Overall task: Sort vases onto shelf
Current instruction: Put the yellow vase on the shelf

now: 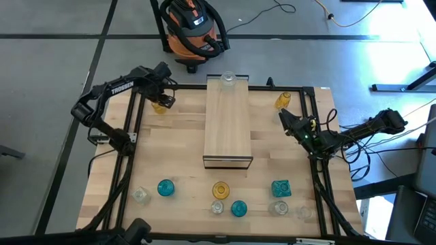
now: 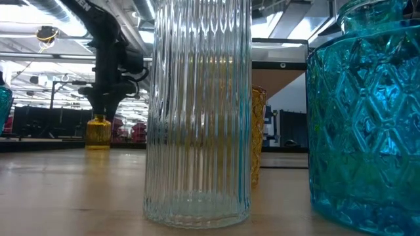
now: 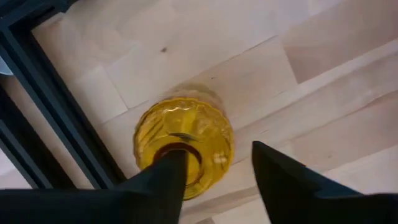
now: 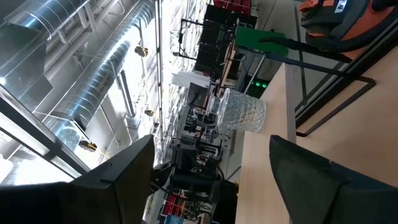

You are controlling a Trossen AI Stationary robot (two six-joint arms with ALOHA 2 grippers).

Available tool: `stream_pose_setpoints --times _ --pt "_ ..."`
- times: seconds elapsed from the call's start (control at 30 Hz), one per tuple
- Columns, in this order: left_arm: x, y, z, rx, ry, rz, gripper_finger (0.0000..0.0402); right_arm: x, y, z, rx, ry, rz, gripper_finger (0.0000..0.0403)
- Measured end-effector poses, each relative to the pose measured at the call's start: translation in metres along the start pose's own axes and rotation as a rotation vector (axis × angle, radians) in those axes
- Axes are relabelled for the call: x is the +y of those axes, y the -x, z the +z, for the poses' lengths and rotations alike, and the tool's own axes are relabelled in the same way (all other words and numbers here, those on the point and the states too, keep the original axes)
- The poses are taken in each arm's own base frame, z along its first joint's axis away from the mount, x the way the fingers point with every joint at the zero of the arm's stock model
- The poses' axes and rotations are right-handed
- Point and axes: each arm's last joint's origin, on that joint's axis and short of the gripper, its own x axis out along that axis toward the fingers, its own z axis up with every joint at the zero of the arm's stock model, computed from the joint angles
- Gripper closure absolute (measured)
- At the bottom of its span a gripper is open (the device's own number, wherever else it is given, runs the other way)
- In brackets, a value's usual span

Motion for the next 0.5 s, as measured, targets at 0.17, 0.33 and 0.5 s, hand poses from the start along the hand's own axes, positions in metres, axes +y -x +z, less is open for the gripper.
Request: stream_pose_setpoints --times 0.17,0.33,0.5 --pt "-0.001 0.001 -0.003 0.032 -0.037 -0.044 0.0344 0.000 0.000 0.000 0.000 0.000 0.000 0.0123" --pt "-0.009 0.008 -0.015 0.105 -0.083 -0.134 0.0375 0.000 0.000 0.000 0.000 0.001 0.000 0.0123" --pt "-0.033 0.051 -0.027 0.056 -0.182 -0.159 0.0375 0.000 0.000 0.000 0.001 0.003 -0.001 0.0123"
